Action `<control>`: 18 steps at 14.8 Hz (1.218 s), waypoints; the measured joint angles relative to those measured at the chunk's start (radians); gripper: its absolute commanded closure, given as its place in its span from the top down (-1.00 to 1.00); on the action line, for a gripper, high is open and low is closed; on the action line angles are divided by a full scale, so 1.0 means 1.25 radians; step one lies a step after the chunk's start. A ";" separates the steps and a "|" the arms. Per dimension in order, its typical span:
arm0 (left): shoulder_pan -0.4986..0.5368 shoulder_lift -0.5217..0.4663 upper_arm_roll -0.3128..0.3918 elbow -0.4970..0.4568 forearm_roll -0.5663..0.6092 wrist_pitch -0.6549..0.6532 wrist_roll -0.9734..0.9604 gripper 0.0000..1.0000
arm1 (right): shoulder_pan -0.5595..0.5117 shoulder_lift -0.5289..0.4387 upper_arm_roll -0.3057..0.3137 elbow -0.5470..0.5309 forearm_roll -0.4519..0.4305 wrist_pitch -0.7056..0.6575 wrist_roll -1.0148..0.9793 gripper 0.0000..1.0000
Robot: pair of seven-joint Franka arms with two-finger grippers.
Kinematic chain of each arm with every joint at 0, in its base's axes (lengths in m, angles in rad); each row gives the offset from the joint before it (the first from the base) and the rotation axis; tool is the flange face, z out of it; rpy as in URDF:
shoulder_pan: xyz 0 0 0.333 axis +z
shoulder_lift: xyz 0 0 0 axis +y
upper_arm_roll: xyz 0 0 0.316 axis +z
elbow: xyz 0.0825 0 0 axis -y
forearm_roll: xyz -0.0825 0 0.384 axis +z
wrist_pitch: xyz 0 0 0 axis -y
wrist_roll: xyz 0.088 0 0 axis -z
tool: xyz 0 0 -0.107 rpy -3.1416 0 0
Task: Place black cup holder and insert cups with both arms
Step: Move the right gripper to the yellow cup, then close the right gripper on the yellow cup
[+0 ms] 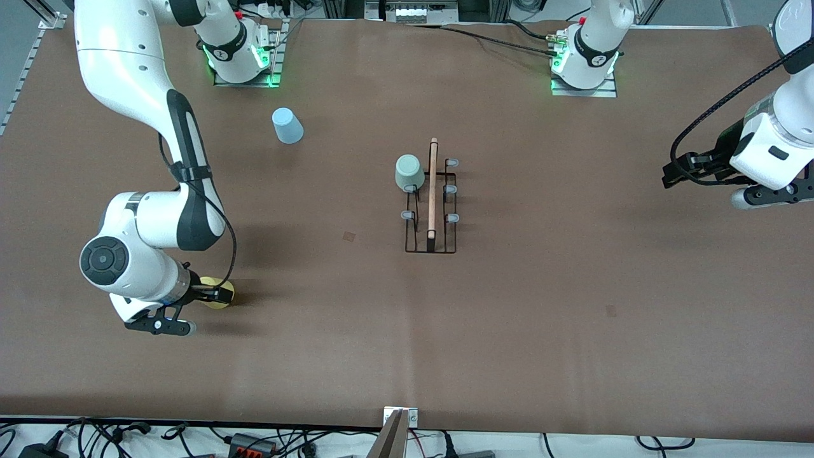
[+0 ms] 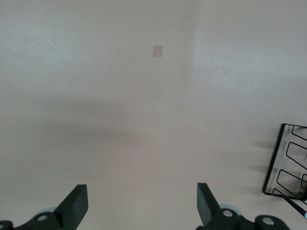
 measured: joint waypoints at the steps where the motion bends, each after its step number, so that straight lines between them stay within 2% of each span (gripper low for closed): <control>1: 0.000 0.000 0.000 0.000 0.000 0.000 0.000 1.00 | -0.008 0.005 0.000 0.000 0.001 0.004 -0.016 1.00; 7: 0.000 0.000 0.000 0.000 0.000 0.000 0.000 1.00 | -0.030 0.011 0.003 0.000 0.050 0.006 -0.061 1.00; 18: 0.000 0.000 0.000 0.000 0.000 0.000 0.000 1.00 | -0.041 0.044 0.004 -0.004 0.074 0.005 -0.126 1.00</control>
